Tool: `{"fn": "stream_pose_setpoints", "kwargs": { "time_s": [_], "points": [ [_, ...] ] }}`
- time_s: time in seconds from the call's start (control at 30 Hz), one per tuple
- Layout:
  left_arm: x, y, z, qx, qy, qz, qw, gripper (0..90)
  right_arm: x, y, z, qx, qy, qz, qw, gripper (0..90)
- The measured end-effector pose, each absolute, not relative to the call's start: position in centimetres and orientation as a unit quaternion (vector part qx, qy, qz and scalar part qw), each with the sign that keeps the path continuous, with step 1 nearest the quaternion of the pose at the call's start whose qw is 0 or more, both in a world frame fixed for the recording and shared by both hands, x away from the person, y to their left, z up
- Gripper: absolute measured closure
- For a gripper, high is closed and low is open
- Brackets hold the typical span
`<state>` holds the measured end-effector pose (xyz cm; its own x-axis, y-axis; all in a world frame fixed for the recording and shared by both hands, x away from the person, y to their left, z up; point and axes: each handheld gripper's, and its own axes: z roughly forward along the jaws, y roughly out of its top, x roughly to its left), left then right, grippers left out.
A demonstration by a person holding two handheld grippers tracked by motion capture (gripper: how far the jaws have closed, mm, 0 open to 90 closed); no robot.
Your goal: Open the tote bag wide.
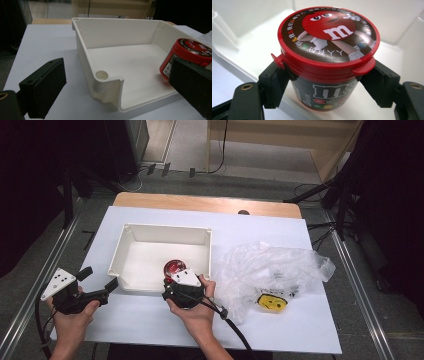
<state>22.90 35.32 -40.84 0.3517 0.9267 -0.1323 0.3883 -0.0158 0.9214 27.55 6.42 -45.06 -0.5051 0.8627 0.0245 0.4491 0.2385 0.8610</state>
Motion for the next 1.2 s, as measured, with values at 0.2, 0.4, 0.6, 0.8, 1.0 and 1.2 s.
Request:
{"fn": "stream_pose_setpoints", "kwargs": {
  "time_s": [0.2,0.4,0.6,0.8,1.0,1.2],
  "points": [
    [22.9,35.2,-40.8,0.658,0.499,0.274,0.493,1.9,27.7,6.6,-45.0,0.439,0.757,0.423,0.237,25.5],
    [22.9,35.2,-40.8,0.658,0.499,0.274,0.493,1.9,27.9,6.3,-44.7,0.437,0.768,0.422,0.205,17.5],
    [23.0,35.2,-40.7,0.657,0.5,0.273,0.493,1.9,27.7,6.1,-44.3,0.426,0.774,0.43,0.183,11.6],
    [23.1,35.1,-40.8,0.659,0.5,0.27,0.493,1.9,27.6,5.4,-43.1,0.411,0.775,0.446,0.178,5.7],
    [23.1,34.9,-40.9,0.66,0.499,0.27,0.492,1.9,28.0,4.1,-41.9,0.417,0.763,0.458,0.185,5.6],
    [23.2,34.9,-41.0,0.66,0.499,0.271,0.492,1.9,28.4,2.5,-41.2,0.425,0.752,0.468,0.186,5.0]
  ]
}}
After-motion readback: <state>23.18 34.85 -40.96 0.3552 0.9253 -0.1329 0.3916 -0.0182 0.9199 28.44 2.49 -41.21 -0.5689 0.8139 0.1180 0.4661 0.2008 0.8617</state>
